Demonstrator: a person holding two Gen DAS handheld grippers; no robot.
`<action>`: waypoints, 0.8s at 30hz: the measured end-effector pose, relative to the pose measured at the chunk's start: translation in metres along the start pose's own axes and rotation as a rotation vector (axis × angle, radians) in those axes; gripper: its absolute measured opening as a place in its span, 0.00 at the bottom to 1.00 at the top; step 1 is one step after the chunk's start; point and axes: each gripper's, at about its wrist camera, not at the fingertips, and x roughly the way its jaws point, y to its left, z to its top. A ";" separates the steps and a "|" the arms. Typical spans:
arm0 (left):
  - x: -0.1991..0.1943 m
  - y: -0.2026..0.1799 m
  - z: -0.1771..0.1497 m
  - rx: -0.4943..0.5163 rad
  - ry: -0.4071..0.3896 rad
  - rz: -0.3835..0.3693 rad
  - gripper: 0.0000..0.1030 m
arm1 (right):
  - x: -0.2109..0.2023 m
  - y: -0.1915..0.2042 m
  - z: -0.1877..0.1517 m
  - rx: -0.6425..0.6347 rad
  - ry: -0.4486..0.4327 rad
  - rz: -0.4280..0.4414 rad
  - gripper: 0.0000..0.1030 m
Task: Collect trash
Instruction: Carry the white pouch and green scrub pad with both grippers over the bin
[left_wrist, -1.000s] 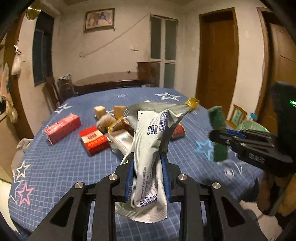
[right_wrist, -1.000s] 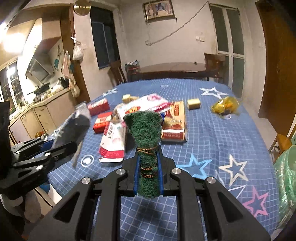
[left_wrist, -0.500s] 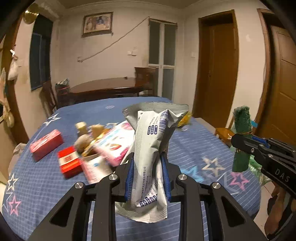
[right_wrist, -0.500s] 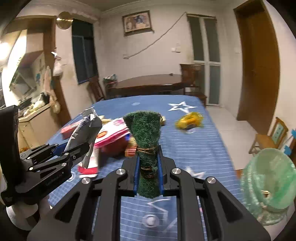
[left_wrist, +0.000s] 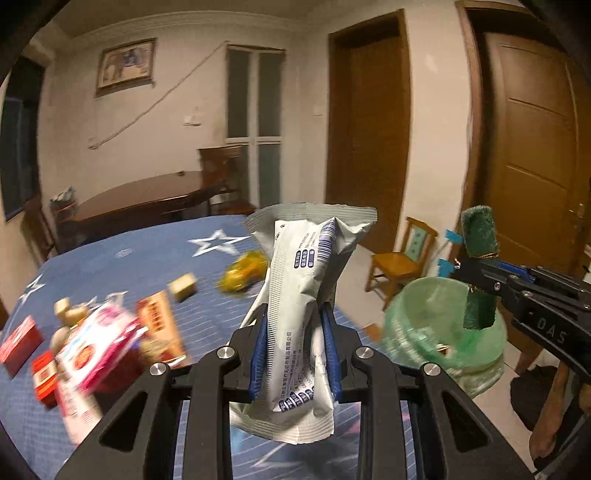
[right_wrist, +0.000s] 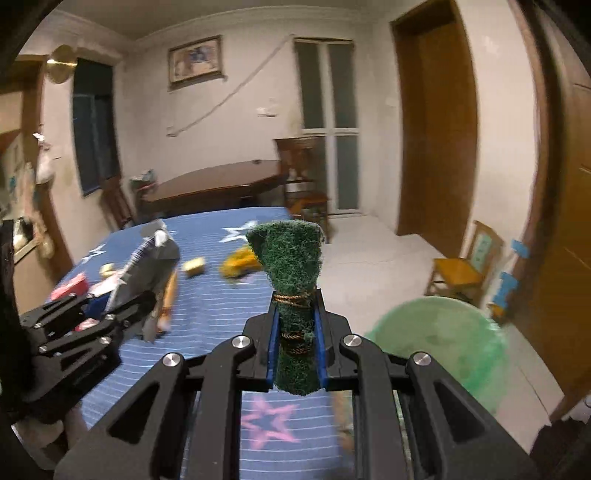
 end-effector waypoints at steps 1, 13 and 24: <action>0.007 -0.009 0.005 0.008 0.003 -0.015 0.27 | 0.000 -0.013 0.001 0.010 0.007 -0.024 0.14; 0.097 -0.115 0.018 0.103 0.096 -0.156 0.28 | 0.025 -0.129 -0.013 0.155 0.160 -0.155 0.14; 0.178 -0.171 0.011 0.149 0.202 -0.197 0.27 | 0.062 -0.174 -0.048 0.228 0.282 -0.184 0.14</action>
